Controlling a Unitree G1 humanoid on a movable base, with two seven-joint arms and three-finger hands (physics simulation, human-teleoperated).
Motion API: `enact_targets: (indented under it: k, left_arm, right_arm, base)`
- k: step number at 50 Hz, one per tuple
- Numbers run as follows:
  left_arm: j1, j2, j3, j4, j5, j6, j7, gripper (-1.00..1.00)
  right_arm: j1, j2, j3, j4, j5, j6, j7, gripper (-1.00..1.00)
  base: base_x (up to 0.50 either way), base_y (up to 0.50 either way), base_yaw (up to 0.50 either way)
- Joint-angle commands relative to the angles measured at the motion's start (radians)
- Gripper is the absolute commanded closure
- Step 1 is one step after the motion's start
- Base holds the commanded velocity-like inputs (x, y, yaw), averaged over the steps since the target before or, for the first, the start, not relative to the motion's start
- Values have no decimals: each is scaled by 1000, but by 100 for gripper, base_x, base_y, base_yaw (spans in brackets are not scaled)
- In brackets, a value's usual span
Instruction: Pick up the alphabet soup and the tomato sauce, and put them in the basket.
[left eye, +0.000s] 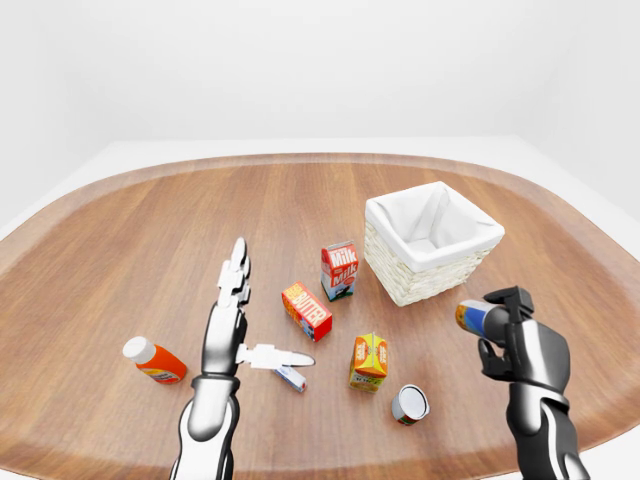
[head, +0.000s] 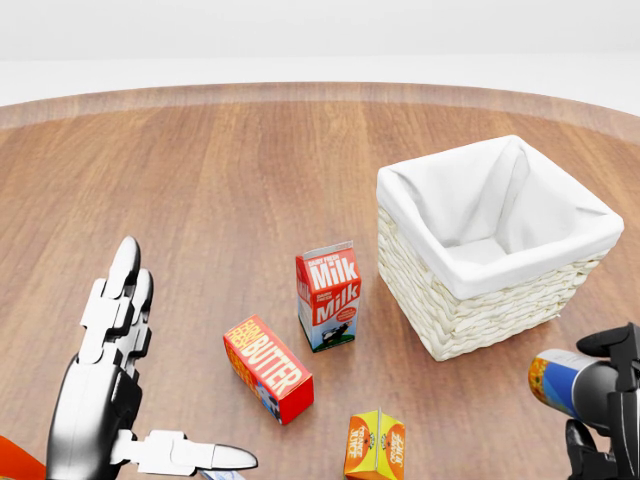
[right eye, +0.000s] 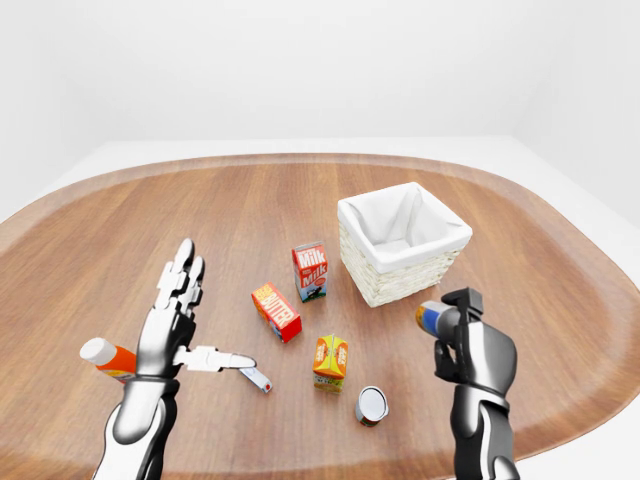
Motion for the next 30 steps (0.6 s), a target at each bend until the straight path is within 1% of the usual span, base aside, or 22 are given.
enact_targets:
  k: [1,6,10,15,17,23,30]
  left_arm:
    - [-3,1,0,2,-1,0,0,-100]
    - [-3,1,1,6,-1,0,0,-100]
    - [-2,1,0,6,-1,0,-1,-100]
    - [-1,1,0,5,-1,0,-1,-100]
    - [-3,1,0,10,-1,0,0,-100]
    - [-6,0,3,4,-5,0,-1,-100]
    - [-11,0,5,12,-7,0,0,-100]
  right_arm:
    - [16,72,-86,-177,138,0,88,100]
    - [21,105,-111,-269,234,0,170,100]
    - [18,124,-124,-301,263,0,206,100]
    - [7,144,-121,-389,317,0,271,100]
    - [-1,148,-120,-394,317,0,274,100]
    - [-48,132,-102,-455,335,0,308,100]
    - [-107,94,-89,-452,321,0,292,100]
  base:
    - [0,0,0]
    - [0,0,0]
    - [0,0,0]
    - [0,0,0]
    - [0,0,0]
    - [0,0,0]
    - [0,0,0]
